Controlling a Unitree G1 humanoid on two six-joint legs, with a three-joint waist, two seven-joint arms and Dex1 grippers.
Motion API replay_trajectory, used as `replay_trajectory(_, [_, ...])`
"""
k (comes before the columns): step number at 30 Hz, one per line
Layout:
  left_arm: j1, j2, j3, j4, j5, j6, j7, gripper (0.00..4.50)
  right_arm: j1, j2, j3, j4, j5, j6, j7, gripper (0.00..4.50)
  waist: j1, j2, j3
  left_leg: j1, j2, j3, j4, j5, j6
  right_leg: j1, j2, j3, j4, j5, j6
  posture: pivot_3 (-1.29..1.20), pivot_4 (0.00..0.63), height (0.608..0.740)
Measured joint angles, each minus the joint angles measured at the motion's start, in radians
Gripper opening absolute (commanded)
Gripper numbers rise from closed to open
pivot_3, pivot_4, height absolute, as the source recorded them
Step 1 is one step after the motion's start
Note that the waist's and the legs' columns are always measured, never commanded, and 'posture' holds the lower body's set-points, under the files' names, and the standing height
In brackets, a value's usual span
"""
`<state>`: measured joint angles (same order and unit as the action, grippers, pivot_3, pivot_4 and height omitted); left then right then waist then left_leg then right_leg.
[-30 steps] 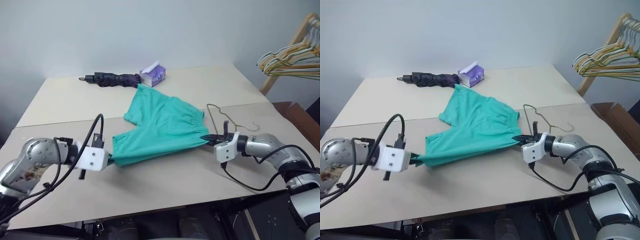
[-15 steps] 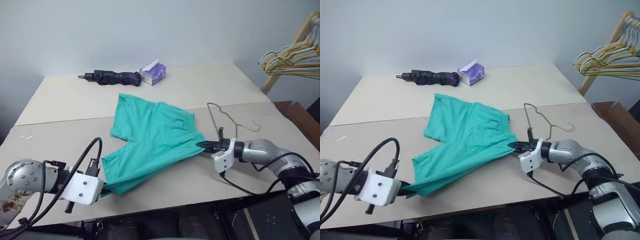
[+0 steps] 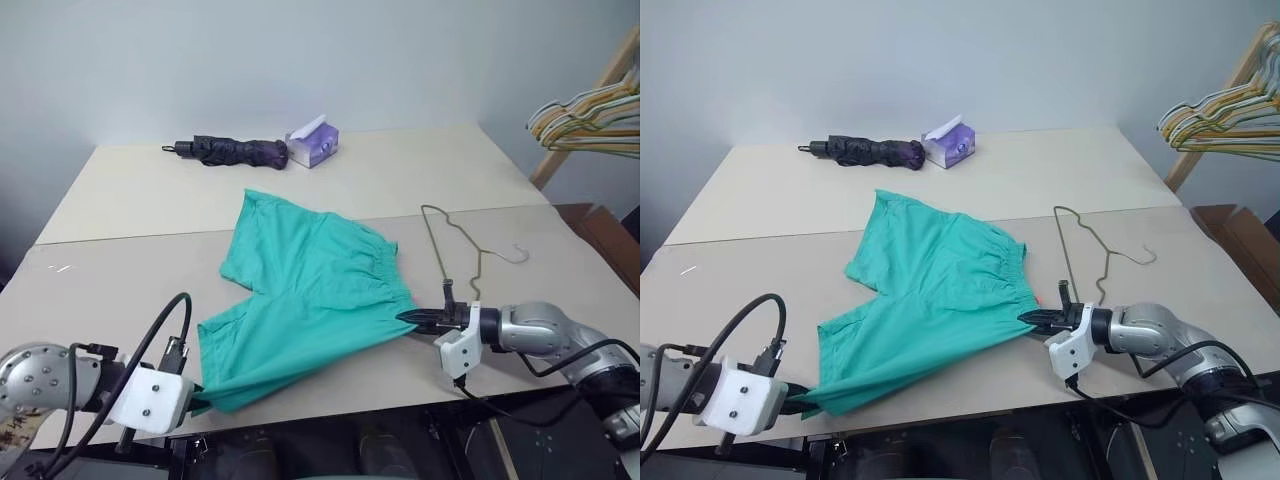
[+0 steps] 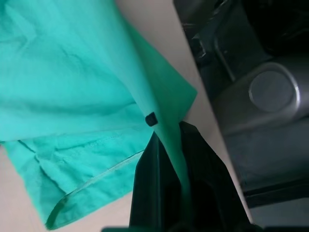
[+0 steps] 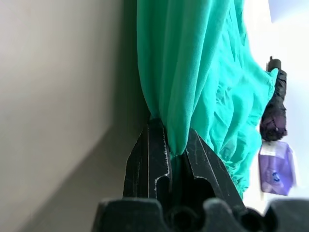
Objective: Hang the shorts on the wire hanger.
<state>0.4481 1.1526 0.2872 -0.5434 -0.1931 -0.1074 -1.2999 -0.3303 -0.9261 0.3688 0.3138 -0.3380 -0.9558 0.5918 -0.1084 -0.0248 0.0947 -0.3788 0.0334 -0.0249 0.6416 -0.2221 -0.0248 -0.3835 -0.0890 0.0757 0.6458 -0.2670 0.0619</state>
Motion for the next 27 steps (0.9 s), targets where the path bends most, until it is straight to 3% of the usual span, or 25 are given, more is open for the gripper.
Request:
replay_trajectory(3, [0.008, -0.024, 0.004, 0.028, 0.014, -0.037, 0.001, 0.67, 0.031, -0.014, -0.004, -0.046, 0.031, 0.032, 0.037, 0.89, 0.010, -0.001, 0.004, 0.000, 0.000, 0.001, 0.000, 0.000, 0.000, 0.000, 0.000, 0.000, 0.000, 0.000, 0.000, -0.04, 0.107, 0.740])
replay_trajectory(6, [0.014, -0.041, 0.004, 0.095, 0.005, -0.076, -0.019, 1.69, 0.058, -0.034, -0.004, -0.082, 0.082, 0.069, 0.085, 2.02, 0.016, -0.001, 0.008, 0.000, 0.000, 0.001, 0.000, 0.000, 0.000, 0.000, 0.000, 0.000, 0.000, 0.000, 0.000, -0.04, 0.106, 0.740])
replay_trajectory(13, [-0.077, -0.020, 0.047, 0.172, -0.169, -0.062, -0.134, 3.93, 0.088, -0.066, -0.027, -0.138, 0.162, 0.106, 0.163, 4.46, 0.030, -0.002, 0.010, -0.001, 0.000, 0.001, 0.000, 0.000, 0.000, -0.001, 0.000, 0.000, 0.000, 0.000, 0.000, -0.04, 0.100, 0.740])
replay_trajectory(15, [-0.136, -0.006, 0.071, 0.192, -0.240, -0.013, -0.157, 4.49, 0.107, -0.097, -0.042, -0.154, 0.193, 0.120, 0.192, 4.50, 0.038, -0.002, 0.010, -0.001, 0.000, 0.001, 0.000, 0.000, 0.000, -0.001, 0.000, -0.001, -0.001, 0.000, 0.000, -0.03, 0.098, 0.740])
replay_trajectory(21, [-0.411, 0.050, 0.113, 0.235, -0.512, 0.267, -0.160, 4.49, 0.207, -0.229, -0.125, -0.218, 0.347, 0.239, 0.305, 4.50, 0.047, -0.001, 0.011, -0.004, 0.000, 0.000, 0.001, 0.000, 0.000, -0.003, 0.000, -0.002, -0.001, -0.001, 0.001, -0.04, 0.091, 0.740])
replay_trajectory(27, [-0.701, 0.035, 0.068, 0.298, -0.659, 0.502, -0.075, 4.49, 0.317, -0.291, -0.325, -0.331, 0.638, 0.649, 0.366, 4.50, 0.035, -0.001, 0.011, -0.004, 0.001, 0.000, 0.001, 0.000, 0.000, -0.003, 0.001, -0.002, 0.000, -0.001, 0.001, -0.07, 0.081, 0.740])
